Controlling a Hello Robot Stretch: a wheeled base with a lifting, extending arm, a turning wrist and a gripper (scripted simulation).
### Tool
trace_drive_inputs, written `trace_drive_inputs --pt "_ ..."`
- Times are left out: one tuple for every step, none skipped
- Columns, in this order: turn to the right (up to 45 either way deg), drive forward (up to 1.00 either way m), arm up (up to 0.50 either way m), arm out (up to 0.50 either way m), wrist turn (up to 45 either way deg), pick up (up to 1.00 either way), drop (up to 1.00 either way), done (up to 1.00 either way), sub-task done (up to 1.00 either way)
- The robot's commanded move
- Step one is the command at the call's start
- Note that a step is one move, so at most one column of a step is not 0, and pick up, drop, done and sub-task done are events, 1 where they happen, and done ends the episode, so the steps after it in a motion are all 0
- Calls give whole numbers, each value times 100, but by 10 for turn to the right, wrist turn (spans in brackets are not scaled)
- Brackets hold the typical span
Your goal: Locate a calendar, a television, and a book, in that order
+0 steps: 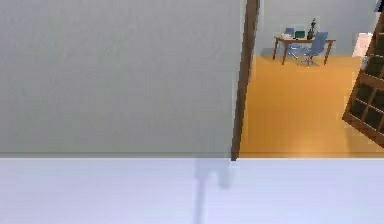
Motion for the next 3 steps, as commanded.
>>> trace_drive_inputs --pt "450 0 0 0 0 0 0 0 0" --pt "450 0 0 0 0 0 0 0 0" --pt "450 0 0 0 0 0 0 0 0"
